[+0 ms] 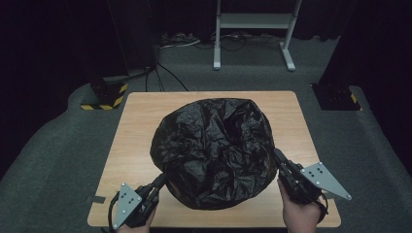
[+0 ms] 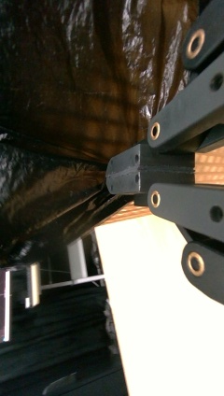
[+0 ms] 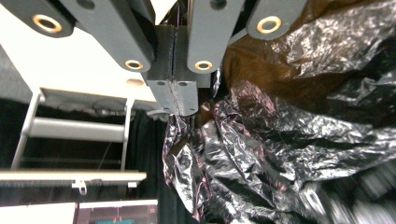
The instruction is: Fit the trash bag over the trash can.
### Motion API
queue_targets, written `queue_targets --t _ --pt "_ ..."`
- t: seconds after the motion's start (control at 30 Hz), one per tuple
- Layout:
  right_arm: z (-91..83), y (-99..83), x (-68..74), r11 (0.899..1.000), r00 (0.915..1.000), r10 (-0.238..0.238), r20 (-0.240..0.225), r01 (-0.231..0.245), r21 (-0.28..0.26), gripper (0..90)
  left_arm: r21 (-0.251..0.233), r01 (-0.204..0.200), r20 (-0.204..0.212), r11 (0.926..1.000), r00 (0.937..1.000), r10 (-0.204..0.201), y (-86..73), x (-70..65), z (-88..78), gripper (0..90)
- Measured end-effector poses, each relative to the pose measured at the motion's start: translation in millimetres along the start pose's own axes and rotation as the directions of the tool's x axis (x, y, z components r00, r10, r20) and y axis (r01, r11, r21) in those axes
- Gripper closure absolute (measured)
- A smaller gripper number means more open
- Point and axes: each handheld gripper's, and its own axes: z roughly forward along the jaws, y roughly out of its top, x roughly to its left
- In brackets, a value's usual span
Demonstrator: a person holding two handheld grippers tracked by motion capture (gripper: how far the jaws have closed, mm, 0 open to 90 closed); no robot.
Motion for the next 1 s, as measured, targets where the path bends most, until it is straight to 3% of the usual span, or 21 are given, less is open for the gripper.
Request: queue_targets --t 0.2,0.47,0.8,0.97,1.0 --pt "14.7 -23.7 -6.4 0.997 0.9998 0.02 0.007 -0.02 0.068 89.7 0.059 0.019 -0.007 0.9981 0.9998 -0.019 -20.1 7.2 13.6 89.9" --pt "39.2 -54.7 -12.7 0.987 0.9996 0.025 0.014 -0.027 0.158 89.8 0.115 0.05 -0.02 0.9921 0.9986 -0.048 -45.7 18.6 29.1 89.9" --pt "64.9 -55.6 -16.4 0.98 0.9998 0.015 0.013 -0.017 0.197 89.8 0.142 0.003 -0.011 0.9898 0.9999 -0.001 -45.4 22.0 55.0 89.9" --pt "73.9 -54.7 -14.6 0.977 0.9999 0.008 0.008 -0.009 0.212 89.3 0.149 -0.019 -0.008 0.9887 0.9998 0.02 -42.2 17.9 57.7 89.8" --pt "73.6 -53.7 -14.8 0.977 0.9999 0.005 0.014 -0.008 0.212 87.4 0.139 -0.013 -0.006 0.9903 0.9999 0.014 -41.0 16.8 55.3 82.8"
